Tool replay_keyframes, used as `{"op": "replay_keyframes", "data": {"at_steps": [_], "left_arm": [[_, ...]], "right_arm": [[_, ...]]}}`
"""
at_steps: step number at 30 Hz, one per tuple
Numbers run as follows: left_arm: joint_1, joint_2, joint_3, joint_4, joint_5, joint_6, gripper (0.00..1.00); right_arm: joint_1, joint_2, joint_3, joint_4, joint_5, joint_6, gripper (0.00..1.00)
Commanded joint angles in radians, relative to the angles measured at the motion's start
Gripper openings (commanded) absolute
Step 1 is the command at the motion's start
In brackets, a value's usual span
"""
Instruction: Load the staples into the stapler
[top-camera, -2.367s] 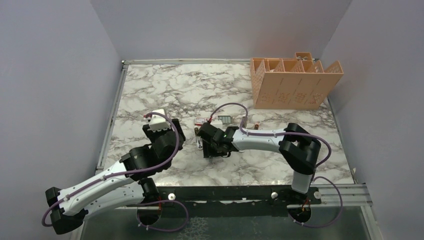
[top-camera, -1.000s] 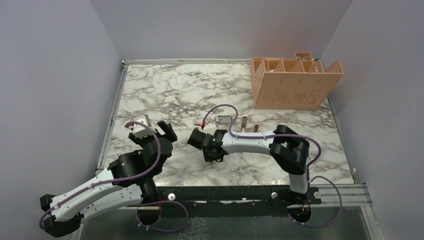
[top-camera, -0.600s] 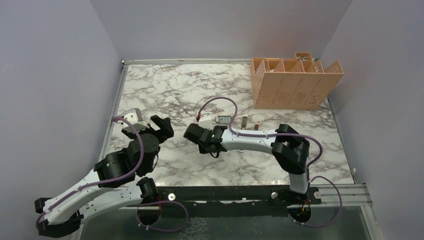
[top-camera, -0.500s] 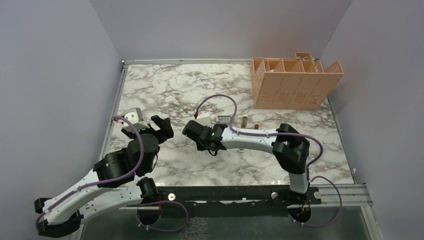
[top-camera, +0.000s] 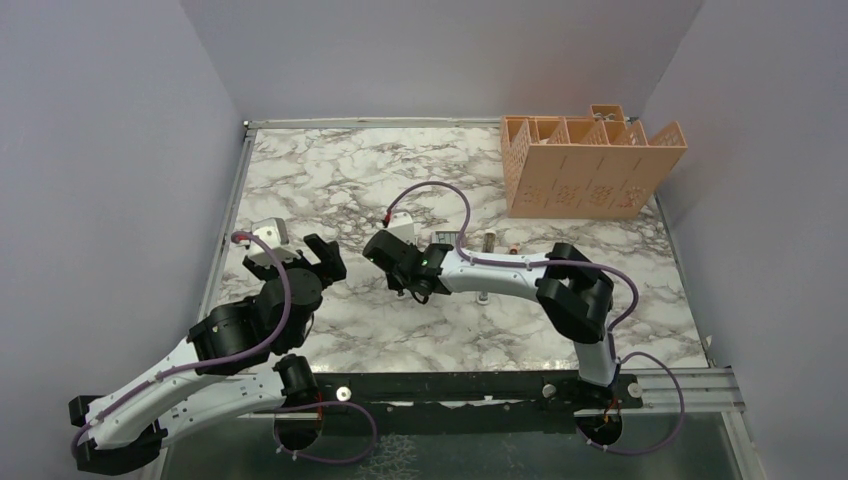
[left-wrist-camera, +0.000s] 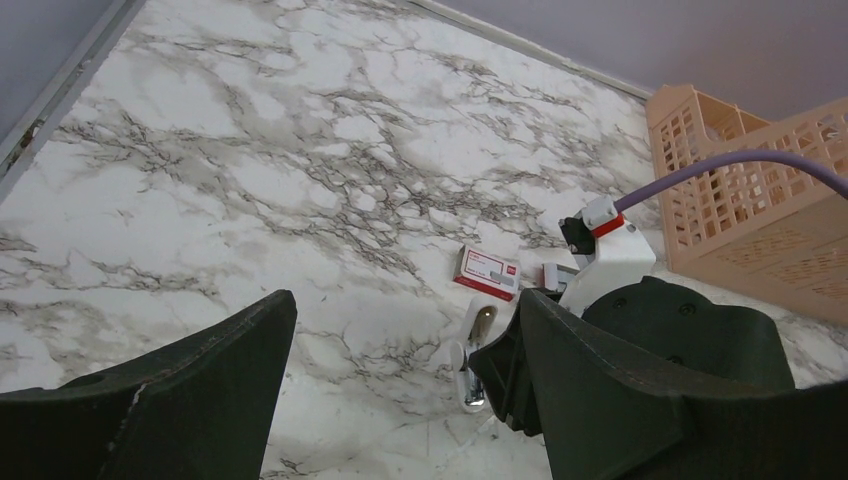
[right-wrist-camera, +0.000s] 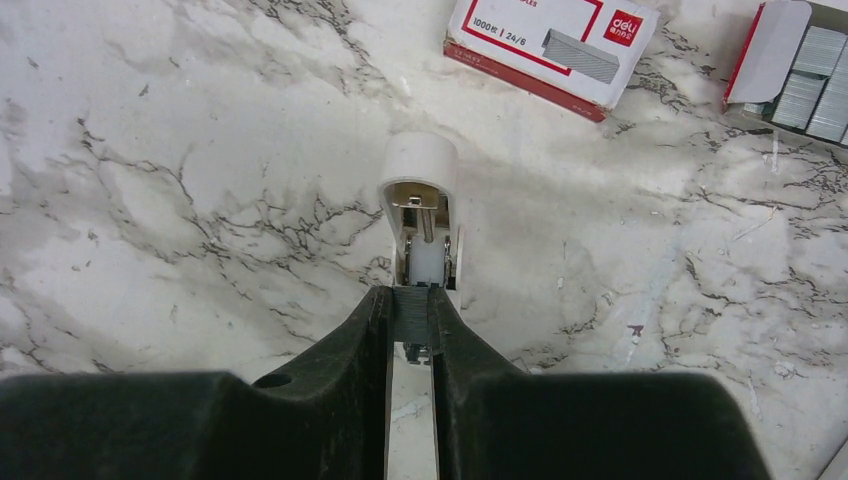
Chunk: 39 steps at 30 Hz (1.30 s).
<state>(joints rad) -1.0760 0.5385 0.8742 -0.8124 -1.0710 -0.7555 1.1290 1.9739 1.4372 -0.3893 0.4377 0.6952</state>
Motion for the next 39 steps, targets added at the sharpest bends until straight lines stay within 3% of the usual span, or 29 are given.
{"op": "replay_keyframes", "data": {"at_steps": [1,39], "left_arm": [[-0.007,-0.007,0.015,-0.024,-0.023,-0.017,0.83],[-0.007,0.024,0.004,-0.024,-0.024,-0.034,0.84]], "right_arm": [[-0.002,0.035,0.019,0.037,0.056,-0.022,0.21],[-0.006,0.060,-0.020,0.042,0.010,-0.019,0.21]]}}
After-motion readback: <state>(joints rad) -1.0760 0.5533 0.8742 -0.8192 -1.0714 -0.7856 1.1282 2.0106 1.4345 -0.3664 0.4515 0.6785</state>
